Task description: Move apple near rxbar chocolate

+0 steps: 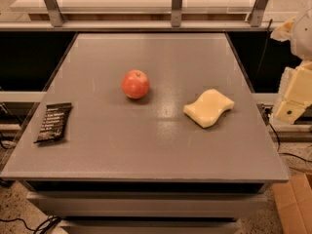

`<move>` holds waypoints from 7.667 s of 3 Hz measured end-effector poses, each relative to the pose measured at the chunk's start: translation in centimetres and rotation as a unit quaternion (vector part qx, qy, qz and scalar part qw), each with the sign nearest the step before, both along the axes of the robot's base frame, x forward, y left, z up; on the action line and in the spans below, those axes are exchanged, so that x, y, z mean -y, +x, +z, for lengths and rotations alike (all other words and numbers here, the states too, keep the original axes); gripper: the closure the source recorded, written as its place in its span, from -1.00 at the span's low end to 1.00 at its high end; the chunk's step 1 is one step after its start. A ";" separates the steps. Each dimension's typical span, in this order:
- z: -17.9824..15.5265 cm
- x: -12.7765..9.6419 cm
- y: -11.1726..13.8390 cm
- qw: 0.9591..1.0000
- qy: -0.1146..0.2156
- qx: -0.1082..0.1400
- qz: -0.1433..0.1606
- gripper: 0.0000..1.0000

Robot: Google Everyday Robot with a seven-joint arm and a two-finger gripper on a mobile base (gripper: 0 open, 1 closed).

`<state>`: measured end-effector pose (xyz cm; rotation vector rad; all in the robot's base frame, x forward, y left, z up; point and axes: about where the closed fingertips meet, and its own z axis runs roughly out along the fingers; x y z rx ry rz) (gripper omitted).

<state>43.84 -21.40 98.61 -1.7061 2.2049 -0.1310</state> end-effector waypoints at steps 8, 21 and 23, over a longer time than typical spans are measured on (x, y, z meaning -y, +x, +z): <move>-6.2 -18.0 10.2 0.965 0.144 -0.009 0.219 -1.00; -10.1 -37.2 9.5 0.825 0.162 -0.057 0.539 1.00; -8.6 -38.4 8.3 0.812 0.184 -0.051 0.552 1.00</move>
Offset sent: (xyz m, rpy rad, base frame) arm 0.0126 0.0249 -0.0100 0.1234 -0.0264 0.0406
